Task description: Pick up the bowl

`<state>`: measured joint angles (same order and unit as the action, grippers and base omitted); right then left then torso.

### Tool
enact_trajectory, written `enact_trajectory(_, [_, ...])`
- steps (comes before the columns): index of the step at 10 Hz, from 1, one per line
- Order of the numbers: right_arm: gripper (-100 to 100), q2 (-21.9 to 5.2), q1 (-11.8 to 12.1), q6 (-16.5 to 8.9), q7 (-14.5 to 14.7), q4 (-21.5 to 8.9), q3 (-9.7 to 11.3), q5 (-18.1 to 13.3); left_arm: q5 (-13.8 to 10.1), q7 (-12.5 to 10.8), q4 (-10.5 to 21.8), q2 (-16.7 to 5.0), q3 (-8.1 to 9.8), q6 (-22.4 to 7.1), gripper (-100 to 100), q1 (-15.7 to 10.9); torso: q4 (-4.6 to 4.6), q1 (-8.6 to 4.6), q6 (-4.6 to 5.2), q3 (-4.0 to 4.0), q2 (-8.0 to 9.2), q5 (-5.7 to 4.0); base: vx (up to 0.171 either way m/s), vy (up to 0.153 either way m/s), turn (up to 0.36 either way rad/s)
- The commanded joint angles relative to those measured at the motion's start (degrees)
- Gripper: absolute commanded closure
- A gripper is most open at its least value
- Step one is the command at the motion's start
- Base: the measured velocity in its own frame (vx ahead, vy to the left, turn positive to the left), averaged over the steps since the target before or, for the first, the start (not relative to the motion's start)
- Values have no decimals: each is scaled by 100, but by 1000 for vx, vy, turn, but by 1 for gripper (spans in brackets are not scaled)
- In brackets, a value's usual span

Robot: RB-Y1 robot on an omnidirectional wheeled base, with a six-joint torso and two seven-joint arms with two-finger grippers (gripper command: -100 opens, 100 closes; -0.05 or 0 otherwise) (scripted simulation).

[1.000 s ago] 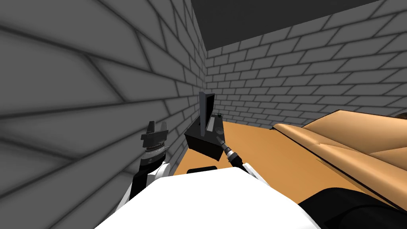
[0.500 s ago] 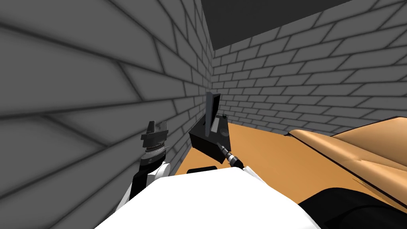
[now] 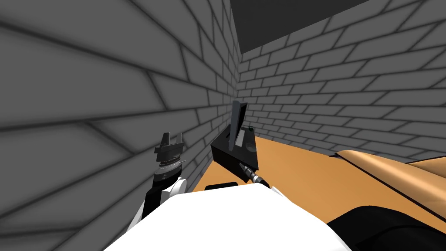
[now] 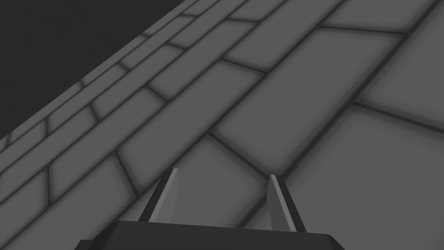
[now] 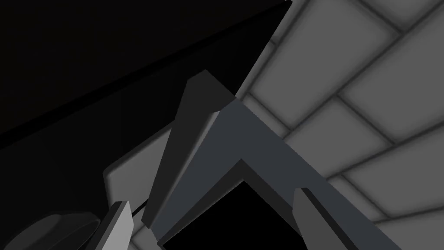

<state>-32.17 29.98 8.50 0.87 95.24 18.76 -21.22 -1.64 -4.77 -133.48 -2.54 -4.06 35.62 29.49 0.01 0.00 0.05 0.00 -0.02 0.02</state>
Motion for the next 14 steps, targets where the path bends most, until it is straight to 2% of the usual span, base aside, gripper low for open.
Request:
enact_trajectory(1, [-100,-281,25,-147,11,-286,103,-149,0,0,0,0,0,0,0,0,0,0,0,0,0,0,42,33,242])
enact_trajectory(3, [-100,-281,25,-147,11,-383,103,-149,0,0,0,0,0,0,0,0,-1,1,1,-2,-4,1,28,20,80])
enact_trajectory(4, [-100,-460,3,-276,47,-597,205,-299,0,0,0,0,0,0,0,0,1,-3,2,1,2,0,28,24,290])
enact_trajectory(5, [-100,-460,3,-276,47,-737,205,-299,0,0,0,0,0,0,0,-1,1,-3,-5,0,-2,0,32,12,152])
enact_trajectory(7, [-100,-808,-47,-521,119,-1255,393,-581,0,0,0,0,0,0,0,0,-1,-2,-3,-4,-8,-1,67,22,342])
enact_trajectory(8, [-100,-808,-47,-521,119,-1403,393,-581,0,0,0,0,0,0,0,0,-3,-3,-2,-9,-16,0,66,12,145])
enact_trajectory(9, [-100,-975,-74,-633,154,-1588,480,-713,0,0,0,0,1,0,0,1,-3,-5,3,-8,-13,0,61,20,279])
enact_trajectory(10, [-100,-975,-74,-633,154,-1768,480,-713,0,0,0,0,0,0,0,0,-2,-3,-4,-8,-16,0,51,7,140])
enact_trajectory(11, [-100,-1134,-102,-738,188,-1906,563,-838,0,0,0,0,1,0,0,1,-2,-4,3,-6,-10,0,54,5,244])
enact_trajectory(12, [-100,-1134,-102,-738,188,-2094,563,-838,0,0,0,0,0,0,0,0,-1,-7,-2,-6,-11,0,46,-8,140])
enact_trajectory(13, [-100,-1285,-132,-834,221,-2340,640,-954,0,0,0,0,1,0,0,1,-2,-9,3,-5,-8,-2,57,-4,277])
enact_trajectory(14, [-100,-1285,-132,-834,221,-2408,640,-954,0,0,0,0,0,0,0,0,-1,-8,-2,-6,-11,-1,50,-13,117])
